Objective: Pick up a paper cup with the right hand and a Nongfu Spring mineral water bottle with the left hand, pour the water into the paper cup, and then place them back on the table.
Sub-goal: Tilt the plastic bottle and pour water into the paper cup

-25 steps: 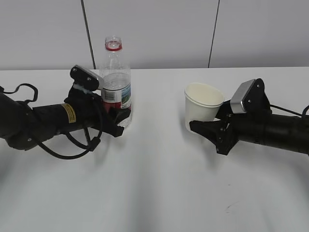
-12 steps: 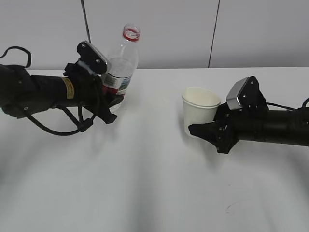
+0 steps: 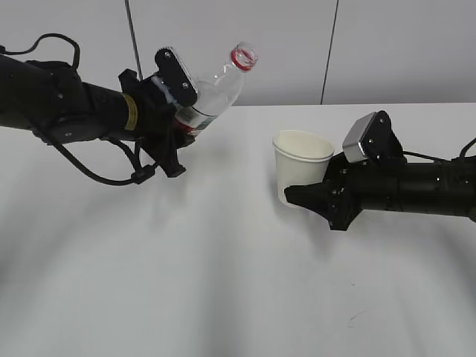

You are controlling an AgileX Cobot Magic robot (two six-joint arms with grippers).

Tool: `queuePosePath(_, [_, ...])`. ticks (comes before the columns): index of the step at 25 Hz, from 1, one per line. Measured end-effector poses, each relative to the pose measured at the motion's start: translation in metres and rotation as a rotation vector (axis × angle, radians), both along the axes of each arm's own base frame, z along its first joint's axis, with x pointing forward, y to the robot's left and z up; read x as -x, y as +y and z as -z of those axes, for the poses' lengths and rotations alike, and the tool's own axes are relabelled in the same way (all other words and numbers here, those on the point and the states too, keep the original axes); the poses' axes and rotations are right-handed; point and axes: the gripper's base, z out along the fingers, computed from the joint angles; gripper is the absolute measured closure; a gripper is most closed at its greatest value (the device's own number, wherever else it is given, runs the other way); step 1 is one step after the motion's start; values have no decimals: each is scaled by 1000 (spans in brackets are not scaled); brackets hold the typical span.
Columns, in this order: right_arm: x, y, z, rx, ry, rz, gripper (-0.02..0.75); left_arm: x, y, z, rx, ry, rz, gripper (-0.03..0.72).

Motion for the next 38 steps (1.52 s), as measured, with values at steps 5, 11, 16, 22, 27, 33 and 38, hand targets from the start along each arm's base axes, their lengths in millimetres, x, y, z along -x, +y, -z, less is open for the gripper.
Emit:
queuePosePath(5, [0, 0, 0, 2, 1, 0, 349, -2, -2, -5, -60, -36, 33, 356])
queuePosePath(11, [-1, 0, 0, 3, -1, 4, 351, -8, -1, -14, -190, -85, 36, 356])
queuePosePath(16, [-10, 0, -8, 8, -40, -7, 351, -6, -9, -16, -295, -134, 106, 356])
queuePosePath(22, [-12, 1, -8, 50, -42, -27, 352, -6, -11, -18, -338, -161, 138, 356])
queuePosePath(27, [-9, 9, -6, 81, -37, -74, 353, -7, -10, -19, -375, -176, 139, 356])
queuePosePath(33, [-13, 16, -11, 61, -26, -83, 353, -6, -17, -25, -446, -223, 169, 356])
queuePosePath(38, [-15, 17, -14, 56, -1, -95, 353, -5, -20, -25, -527, -258, 195, 356])
